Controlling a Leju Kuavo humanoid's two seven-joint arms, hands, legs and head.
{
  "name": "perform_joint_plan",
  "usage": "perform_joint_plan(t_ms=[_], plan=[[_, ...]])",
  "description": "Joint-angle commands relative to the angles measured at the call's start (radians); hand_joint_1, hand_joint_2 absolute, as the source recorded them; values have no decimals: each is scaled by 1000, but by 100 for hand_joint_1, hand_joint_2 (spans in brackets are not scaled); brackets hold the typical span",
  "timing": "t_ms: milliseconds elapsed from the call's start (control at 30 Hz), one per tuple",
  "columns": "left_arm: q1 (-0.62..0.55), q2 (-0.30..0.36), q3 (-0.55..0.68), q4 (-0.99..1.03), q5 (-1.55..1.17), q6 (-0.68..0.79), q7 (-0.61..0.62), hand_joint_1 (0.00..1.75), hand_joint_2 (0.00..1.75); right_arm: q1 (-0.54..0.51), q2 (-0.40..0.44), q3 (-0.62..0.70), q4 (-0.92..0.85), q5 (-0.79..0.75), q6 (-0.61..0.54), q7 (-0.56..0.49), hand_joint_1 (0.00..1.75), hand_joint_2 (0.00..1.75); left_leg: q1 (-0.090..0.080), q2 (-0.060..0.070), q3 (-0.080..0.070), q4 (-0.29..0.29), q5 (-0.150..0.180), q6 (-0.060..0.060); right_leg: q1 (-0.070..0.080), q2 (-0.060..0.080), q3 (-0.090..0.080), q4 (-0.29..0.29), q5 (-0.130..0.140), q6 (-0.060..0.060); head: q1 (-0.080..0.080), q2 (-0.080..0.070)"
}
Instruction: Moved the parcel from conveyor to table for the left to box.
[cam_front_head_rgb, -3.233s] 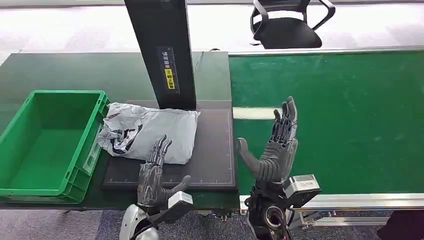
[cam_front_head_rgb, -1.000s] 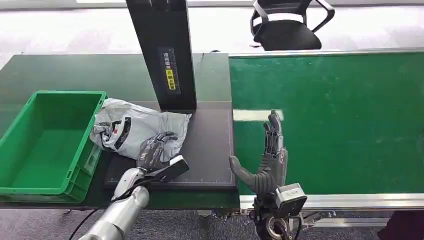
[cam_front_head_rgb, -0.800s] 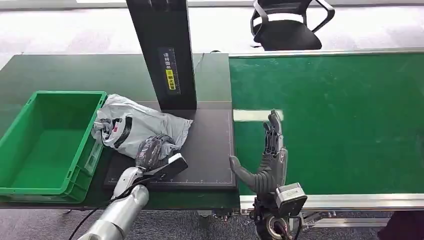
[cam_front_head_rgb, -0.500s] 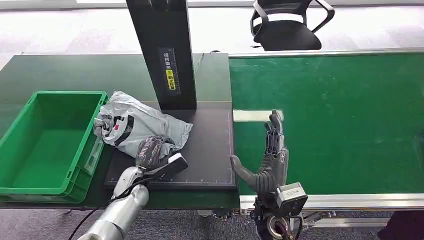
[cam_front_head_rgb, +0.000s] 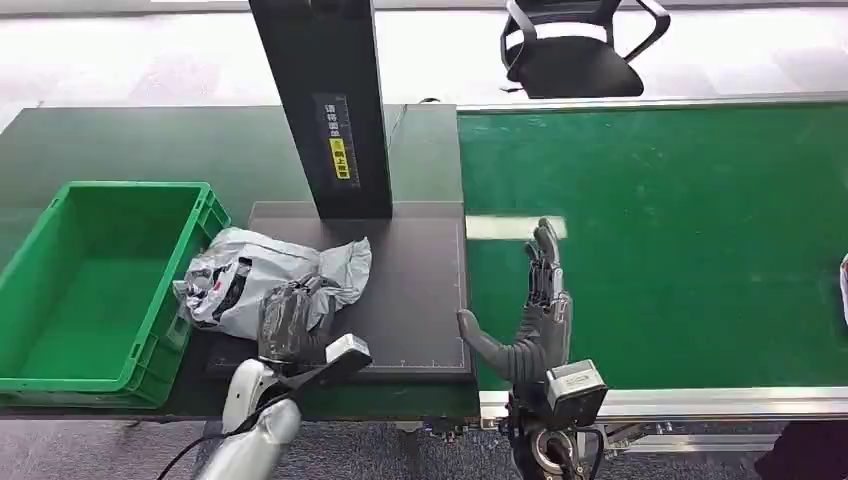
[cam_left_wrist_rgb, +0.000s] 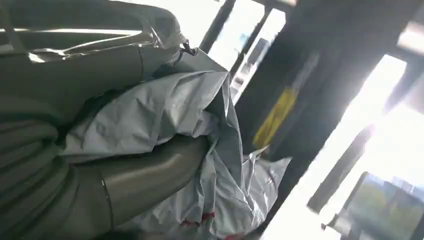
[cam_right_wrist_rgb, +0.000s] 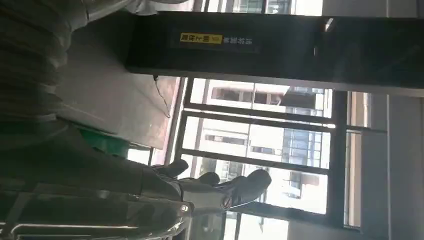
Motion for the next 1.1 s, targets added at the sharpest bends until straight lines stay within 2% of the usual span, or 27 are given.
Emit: perform_joint_plan(t_ms=[33,200,400,567,667,700,800,867,967,1100], plan=[[177,120,-84,-727,175,63,-72,175,175,66,-50,8,20,-4,-54,0,0,175,1,-1,-1,0,-1,2,2,-1,0,-1,-1,-4,1,0],[81,179,-21,-770,254,63,-109,173,175,144,-75,-2,-53,-5,-78,0,0,175,1,-4,-5,0,0,1,2,-3,-3,0,-1,-2,0,0],[10,209,-17,-794,367,59,-120,171,175,161,-85,1,-58,-11,-103,0,0,175,1,-3,-4,0,0,1,1,-2,-2,0,-1,-1,0,0],[-74,296,72,-793,520,2,-100,168,175,203,-112,12,-108,-26,-147,0,0,175,1,-4,-4,0,1,2,1,-3,-2,0,-1,-3,1,0],[-126,326,182,-724,514,-82,-59,164,175,205,-106,6,-111,-19,-136,0,0,175,0,-3,-3,0,1,1,1,-2,-2,0,0,-2,1,0],[-148,344,211,-683,501,-125,-26,157,175,203,-98,-2,-108,-11,-125,0,0,175,0,-3,-2,-1,1,2,1,-3,-1,-1,0,-4,1,0],[-234,385,318,-494,495,-226,13,161,175,198,-73,-33,-97,16,-90,0,0,175,1,-2,-2,-2,2,2,1,-2,-2,0,0,-4,0,0],[-253,403,345,-422,464,-214,18,162,175,196,-69,-39,-96,20,-82,0,0,175,0,-3,-2,-2,2,1,1,-2,-2,0,0,-3,1,0],[-320,452,376,-219,424,-306,63,152,175,205,-54,-59,-114,33,-72,0,0,175,0,-1,0,-4,3,3,2,-2,0,-2,1,-5,1,0],[-391,460,379,-83,394,-317,62,159,175,215,-46,-68,-129,42,-64,0,0,175,0,-3,0,-3,2,2,1,-3,0,-1,0,-4,1,0]])
